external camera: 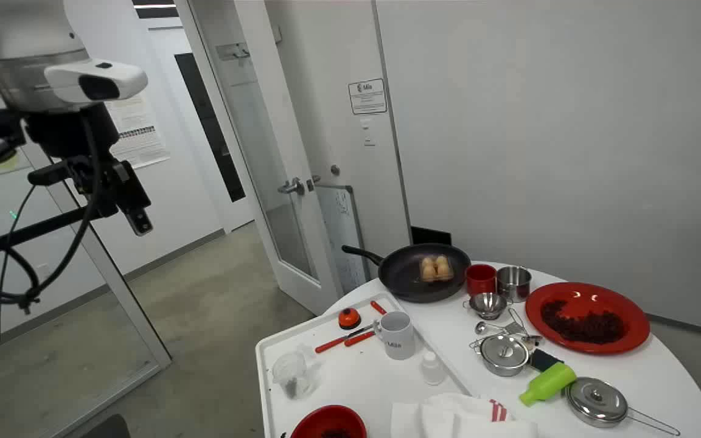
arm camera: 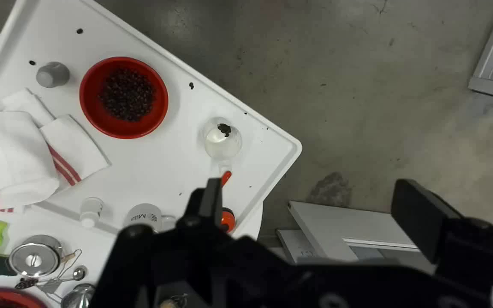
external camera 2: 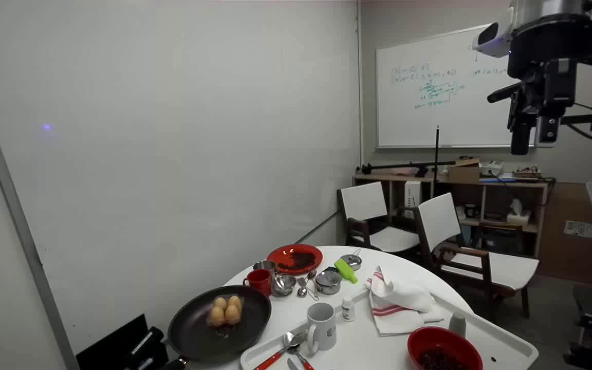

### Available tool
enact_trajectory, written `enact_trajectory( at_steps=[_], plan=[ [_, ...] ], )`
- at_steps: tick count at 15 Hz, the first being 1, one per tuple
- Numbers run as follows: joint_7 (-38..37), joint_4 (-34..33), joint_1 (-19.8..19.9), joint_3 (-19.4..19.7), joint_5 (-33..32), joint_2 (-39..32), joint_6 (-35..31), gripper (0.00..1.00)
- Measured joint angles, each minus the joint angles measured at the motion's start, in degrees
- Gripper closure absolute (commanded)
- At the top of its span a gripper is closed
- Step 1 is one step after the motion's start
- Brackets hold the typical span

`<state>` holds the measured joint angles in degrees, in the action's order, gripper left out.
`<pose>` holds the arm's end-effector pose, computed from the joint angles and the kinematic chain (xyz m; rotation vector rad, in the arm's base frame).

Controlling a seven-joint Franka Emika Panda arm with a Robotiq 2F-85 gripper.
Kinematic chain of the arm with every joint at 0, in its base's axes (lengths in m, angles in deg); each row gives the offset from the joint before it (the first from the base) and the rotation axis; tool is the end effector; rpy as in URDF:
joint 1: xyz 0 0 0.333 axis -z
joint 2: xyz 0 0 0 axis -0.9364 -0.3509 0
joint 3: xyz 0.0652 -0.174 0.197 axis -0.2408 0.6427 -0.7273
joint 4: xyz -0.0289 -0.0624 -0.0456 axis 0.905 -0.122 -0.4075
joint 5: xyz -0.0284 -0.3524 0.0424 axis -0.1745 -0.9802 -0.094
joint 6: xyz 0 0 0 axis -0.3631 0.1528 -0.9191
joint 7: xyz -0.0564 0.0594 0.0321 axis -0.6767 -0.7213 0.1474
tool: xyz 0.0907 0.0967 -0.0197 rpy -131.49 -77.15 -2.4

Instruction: Pour the contents of the jar into the red bowl

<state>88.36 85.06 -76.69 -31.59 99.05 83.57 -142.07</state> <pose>0.3378 0.0330 0.4646 -2.8965 -0.2802 -0.0860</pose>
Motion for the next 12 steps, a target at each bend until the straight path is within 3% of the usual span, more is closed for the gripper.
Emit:
enact_trajectory(
  at_steps=[12],
  plan=[
    [0.12,0.77,-2.41,-3.72,2.63,-5.28,-1.38,0.00]
  ],
)
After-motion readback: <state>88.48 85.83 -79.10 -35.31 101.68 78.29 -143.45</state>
